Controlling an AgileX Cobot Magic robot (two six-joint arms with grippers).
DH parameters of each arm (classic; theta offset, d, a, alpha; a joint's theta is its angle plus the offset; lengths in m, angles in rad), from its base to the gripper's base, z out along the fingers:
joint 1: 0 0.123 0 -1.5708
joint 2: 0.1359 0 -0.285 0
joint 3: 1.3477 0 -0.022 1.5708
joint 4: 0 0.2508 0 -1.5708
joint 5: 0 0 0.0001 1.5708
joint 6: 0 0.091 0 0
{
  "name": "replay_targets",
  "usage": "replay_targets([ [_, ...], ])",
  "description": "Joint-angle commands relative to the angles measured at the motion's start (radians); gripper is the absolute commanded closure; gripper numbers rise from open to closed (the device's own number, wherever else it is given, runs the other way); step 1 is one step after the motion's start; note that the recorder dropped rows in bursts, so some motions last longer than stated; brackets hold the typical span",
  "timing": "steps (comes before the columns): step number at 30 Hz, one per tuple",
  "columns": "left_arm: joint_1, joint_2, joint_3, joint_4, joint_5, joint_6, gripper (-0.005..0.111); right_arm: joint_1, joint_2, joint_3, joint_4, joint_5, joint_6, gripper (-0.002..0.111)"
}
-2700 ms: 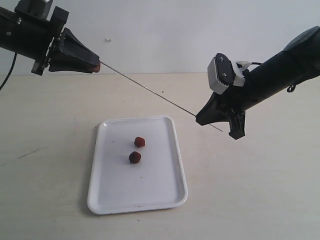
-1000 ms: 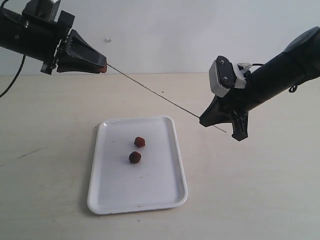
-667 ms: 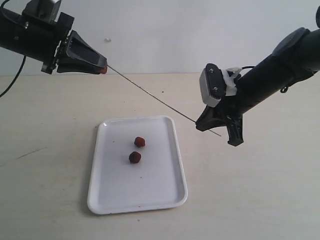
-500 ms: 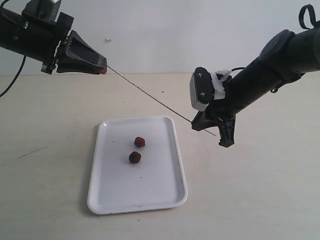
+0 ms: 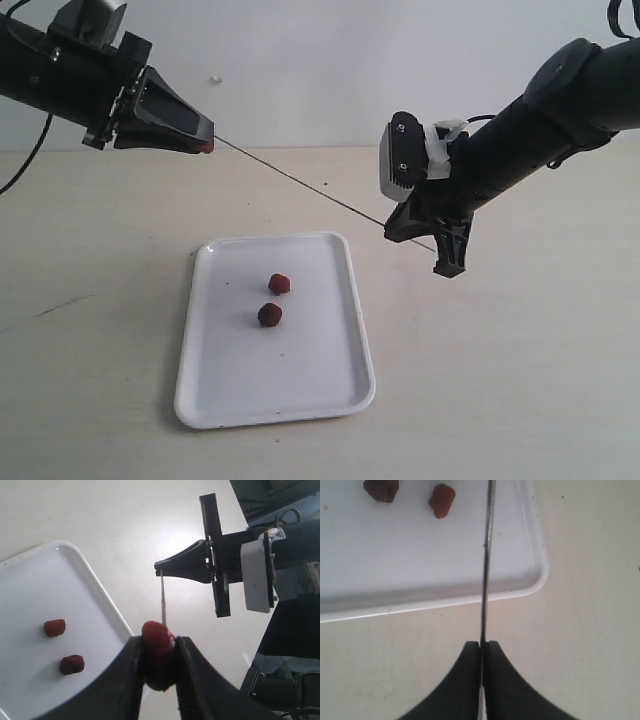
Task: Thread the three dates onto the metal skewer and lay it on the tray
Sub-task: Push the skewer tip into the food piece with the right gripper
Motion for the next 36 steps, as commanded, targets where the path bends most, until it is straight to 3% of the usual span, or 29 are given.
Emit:
replay_targets([
  [1, -0.054, 0.003, -0.002, 0.003, -0.02, 0.008, 0.084, 0.011, -0.024, -0.008, 0.089, 0.038, -0.006, 0.108],
  [7, -0.09, 0.003, -0.002, 0.018, -0.049, 0.008, 0.084, 0.011, -0.024, -0.008, 0.121, 0.046, -0.009, 0.108],
  [19, -0.092, 0.003, -0.002, 0.047, -0.092, 0.008, 0.083, 0.011, -0.024, -0.008, 0.164, 0.068, -0.047, 0.108],
  [25, -0.092, 0.003, -0.002, 0.047, -0.097, 0.008, 0.06, 0.011, -0.024, -0.008, 0.182, 0.068, -0.022, 0.108],
  [36, -0.092, -0.011, -0.002, 0.025, -0.151, 0.012, 0.041, 0.011, -0.022, -0.008, 0.195, -0.018, 0.098, 0.108],
])
